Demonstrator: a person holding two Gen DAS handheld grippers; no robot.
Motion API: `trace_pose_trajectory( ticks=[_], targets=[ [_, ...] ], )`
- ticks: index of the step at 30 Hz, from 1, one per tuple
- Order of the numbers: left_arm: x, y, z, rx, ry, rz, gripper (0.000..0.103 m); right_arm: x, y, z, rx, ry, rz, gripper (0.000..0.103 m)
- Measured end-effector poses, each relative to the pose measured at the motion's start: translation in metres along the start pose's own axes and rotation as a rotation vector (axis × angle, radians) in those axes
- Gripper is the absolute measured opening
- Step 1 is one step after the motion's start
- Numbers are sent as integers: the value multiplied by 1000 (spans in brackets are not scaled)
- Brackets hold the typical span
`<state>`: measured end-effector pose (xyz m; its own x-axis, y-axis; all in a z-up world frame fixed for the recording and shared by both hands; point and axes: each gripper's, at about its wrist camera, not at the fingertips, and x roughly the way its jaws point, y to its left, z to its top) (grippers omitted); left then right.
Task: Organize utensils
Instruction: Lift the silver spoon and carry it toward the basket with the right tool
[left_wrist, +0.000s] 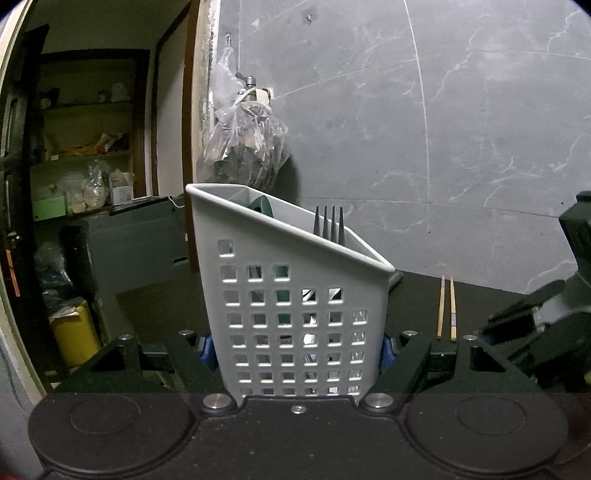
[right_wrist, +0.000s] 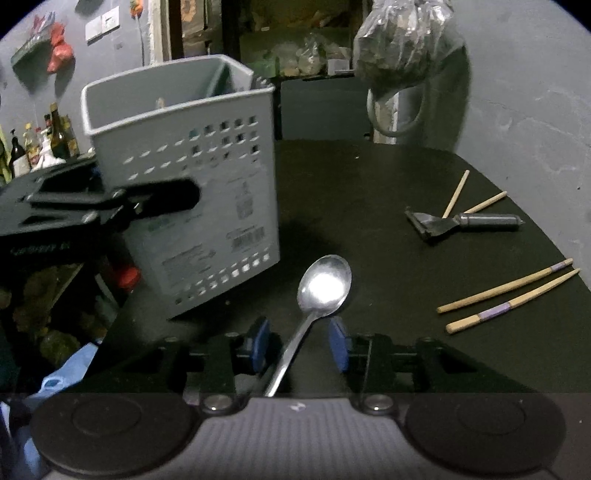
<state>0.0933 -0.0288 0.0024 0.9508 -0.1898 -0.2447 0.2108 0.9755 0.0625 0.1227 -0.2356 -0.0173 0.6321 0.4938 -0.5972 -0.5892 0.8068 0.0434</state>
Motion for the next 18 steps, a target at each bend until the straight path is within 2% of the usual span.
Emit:
trace_pose_trajectory(
  ticks=[3,4,14,18],
  targets=[
    [1,-1,1,-5,-2,6,76,-3,-9,4,23,-15,10,66],
    [1,-1,1,-7,-4,9,76,-3,-13,6,30,-19,23,70],
    [-1,-3,0,-6,-5,19,76,36,-39,36,0,29,59,71],
    [-1,-3,0,-8,-5,19,76,45,-44,34,10,50,70,58]
  ],
)
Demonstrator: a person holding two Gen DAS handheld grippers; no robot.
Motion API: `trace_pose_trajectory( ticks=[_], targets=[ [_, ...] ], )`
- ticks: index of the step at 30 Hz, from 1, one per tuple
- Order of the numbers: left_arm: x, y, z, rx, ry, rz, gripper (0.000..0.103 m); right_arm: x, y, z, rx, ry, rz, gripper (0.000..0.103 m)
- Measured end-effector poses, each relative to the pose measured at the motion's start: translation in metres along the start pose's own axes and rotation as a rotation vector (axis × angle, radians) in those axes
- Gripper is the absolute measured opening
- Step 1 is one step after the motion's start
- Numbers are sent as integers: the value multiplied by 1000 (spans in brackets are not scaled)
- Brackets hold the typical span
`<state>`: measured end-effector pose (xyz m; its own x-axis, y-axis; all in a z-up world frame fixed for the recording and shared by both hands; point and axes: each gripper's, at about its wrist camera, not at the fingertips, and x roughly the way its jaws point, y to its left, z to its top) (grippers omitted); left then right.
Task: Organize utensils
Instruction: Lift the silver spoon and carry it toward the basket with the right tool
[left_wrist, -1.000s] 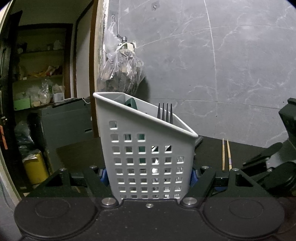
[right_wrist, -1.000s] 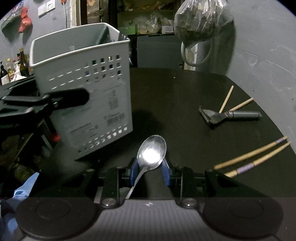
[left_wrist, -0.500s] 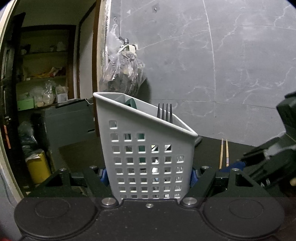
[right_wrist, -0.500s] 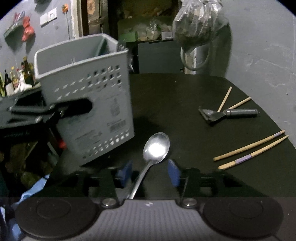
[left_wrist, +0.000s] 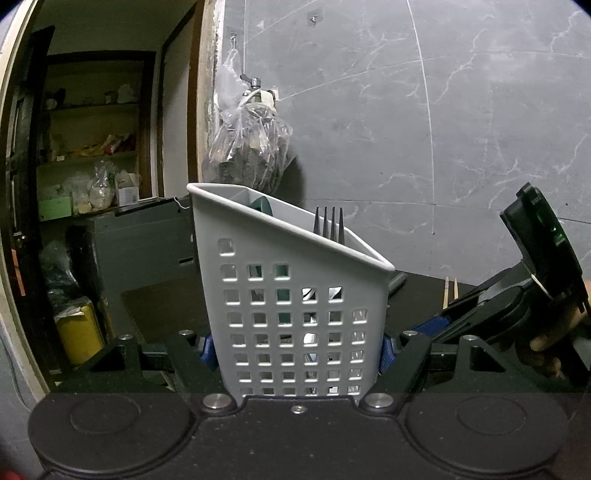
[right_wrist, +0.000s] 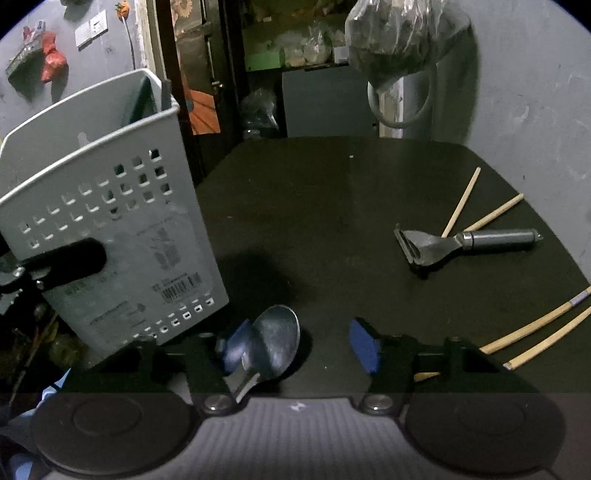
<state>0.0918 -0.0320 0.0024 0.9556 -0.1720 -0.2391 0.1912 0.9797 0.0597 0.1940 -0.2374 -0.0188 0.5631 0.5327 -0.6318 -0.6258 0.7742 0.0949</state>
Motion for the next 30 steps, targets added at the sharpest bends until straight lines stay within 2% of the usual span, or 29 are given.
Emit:
trace_pose_trajectory(
  ticks=[5,10,13,18,21,26,28,30],
  targets=[
    [0,0,0,-1,0,0,76,2,1,-2,-19,-12,-12,43],
    [0,0,0,0,1,-1,76,1,7,-1,-28,-5,-22,21],
    [1,0,0,0,1,-1,76,0,9,1,-26,-11,-34,12],
    [1,-1,1,0,1,-5,76,-6,24,4,-80,-31,-80,6],
    [1,-1,1,0,1,-5,76,-8,31,5,-95,-24,-84,6],
    [1,-1,1,0,1,-4,76,-4,25,4,-36,4,-17,9],
    [1,-1,1,0,1,-4,76,-2,18,2,-3,11,34,25],
    [1,-1,1,0,1,-4,76,-1,12,-2,11,14,67,34]
  ],
)
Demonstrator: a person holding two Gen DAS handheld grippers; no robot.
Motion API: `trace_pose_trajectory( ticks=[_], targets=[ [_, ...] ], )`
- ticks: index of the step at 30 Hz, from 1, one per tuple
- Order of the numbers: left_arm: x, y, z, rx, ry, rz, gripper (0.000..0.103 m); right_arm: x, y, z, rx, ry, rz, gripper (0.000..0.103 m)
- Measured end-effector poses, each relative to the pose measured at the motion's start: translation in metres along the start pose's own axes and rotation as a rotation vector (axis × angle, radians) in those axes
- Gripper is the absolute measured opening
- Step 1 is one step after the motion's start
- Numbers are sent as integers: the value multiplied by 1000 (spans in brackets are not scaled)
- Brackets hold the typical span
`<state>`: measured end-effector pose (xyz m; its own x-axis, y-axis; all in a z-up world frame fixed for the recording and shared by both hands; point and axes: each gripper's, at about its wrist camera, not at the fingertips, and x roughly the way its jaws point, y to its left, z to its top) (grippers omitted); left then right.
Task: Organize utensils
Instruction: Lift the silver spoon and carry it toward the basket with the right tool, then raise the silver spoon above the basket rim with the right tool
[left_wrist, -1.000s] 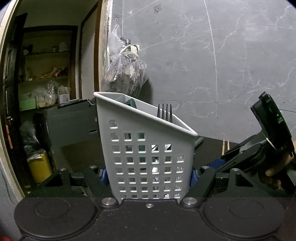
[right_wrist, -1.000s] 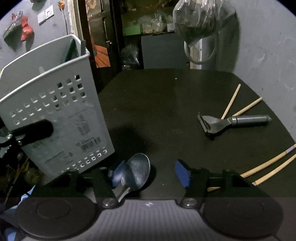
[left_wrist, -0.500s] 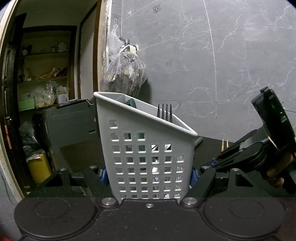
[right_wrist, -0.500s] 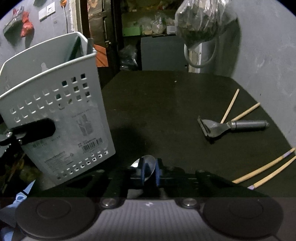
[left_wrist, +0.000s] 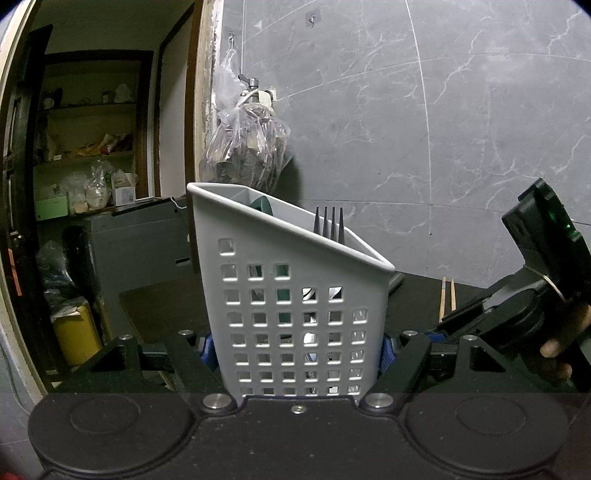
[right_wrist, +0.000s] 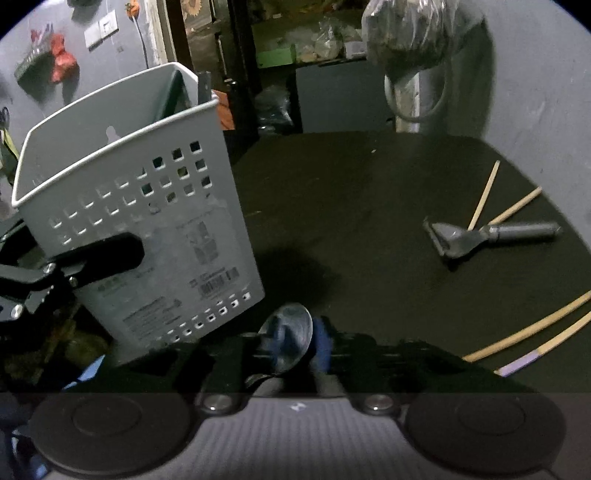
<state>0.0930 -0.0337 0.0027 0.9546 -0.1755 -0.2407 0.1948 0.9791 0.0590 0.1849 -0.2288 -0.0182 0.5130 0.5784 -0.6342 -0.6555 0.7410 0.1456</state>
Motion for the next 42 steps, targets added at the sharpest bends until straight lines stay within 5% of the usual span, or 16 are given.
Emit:
trace_pose_trajectory(
  ticks=[8,15,21,26,33,42],
  targets=[
    [0,0,0,0,-1,0,76,1,4,-7,-82,-21,-6,34],
    [0,0,0,0,-1,0,76,1,9,-5,-94,-14,-50,1],
    [0,0,0,0,-1,-1,76,-3,24,-4,-146,5,-96,1],
    [0,1,1,0,-2,-6,76,-6,13,0,-88,3,-65,12],
    [0,3,0,-2,0,-11,76,-24,4,-6,-103,-42,19,57],
    [-1,3,-1,-1,-1,-12,76,-18,39,-21,-237,-80,-48,59]
  ],
)
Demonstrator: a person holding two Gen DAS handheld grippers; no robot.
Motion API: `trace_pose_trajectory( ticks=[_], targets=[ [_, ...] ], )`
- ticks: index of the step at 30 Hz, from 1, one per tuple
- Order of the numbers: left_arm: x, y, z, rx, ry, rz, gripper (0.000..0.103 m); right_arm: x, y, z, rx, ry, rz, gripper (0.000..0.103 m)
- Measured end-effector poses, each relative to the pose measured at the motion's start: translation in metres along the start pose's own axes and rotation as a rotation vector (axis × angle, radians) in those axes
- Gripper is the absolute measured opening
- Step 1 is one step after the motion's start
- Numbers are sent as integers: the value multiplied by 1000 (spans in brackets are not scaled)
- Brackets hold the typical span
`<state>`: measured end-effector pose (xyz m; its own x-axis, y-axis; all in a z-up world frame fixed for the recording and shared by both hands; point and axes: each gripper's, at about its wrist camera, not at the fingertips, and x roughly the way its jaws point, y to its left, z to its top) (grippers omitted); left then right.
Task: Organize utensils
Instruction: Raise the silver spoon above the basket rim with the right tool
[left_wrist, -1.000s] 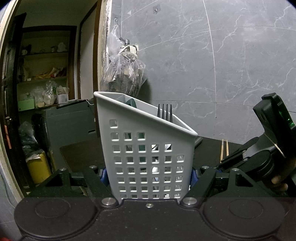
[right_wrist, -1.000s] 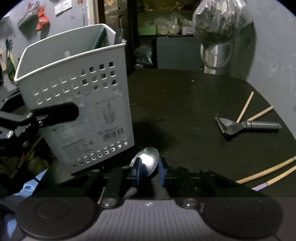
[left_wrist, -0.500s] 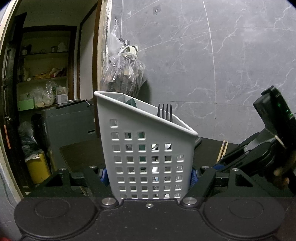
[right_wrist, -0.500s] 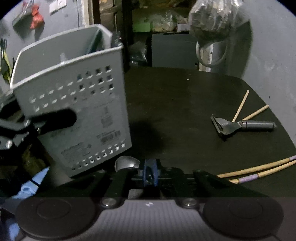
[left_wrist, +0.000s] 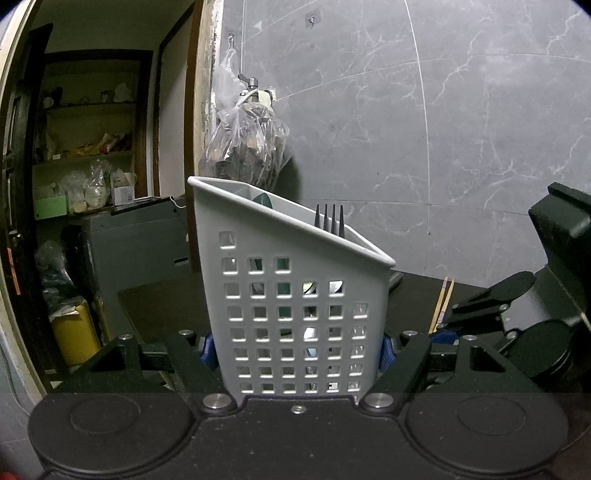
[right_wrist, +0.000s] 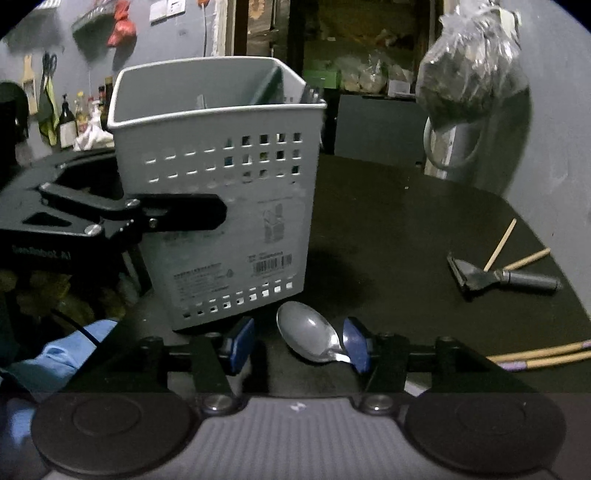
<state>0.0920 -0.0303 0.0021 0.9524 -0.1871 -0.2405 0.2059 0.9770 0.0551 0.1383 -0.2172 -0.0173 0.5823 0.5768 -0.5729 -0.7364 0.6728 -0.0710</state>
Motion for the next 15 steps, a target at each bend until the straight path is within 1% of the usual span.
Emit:
trace_pose_trajectory(
  ticks=[3,5,6,7,9,10,11,12,13,15],
  targets=[
    [0,0,0,0,0,0,76,4,8,0,-17,21,-21,59],
    [0,0,0,0,0,-1,76,9,8,-1,15,34,-23,58],
    [0,0,0,0,0,-1,76,10,7,0,39,38,-16,56],
    [0,0,0,0,0,-1,76,10,4,0,64,40,-7,50],
    [0,0,0,0,-1,-1,76,10,2,-1,98,32,-7,41],
    [0,0,0,-1,-1,-1,76,9,1,-1,100,30,-16,36],
    [0,0,0,-1,-1,-1,76,8,0,-2,108,30,-18,35],
    [0,0,0,0,0,-1,76,7,0,-2,113,30,-21,30],
    [0,0,0,0,0,-1,76,7,1,-1,112,31,-25,23],
    [0,0,0,0,0,-1,76,5,3,-1,108,34,-28,14]
  ],
)
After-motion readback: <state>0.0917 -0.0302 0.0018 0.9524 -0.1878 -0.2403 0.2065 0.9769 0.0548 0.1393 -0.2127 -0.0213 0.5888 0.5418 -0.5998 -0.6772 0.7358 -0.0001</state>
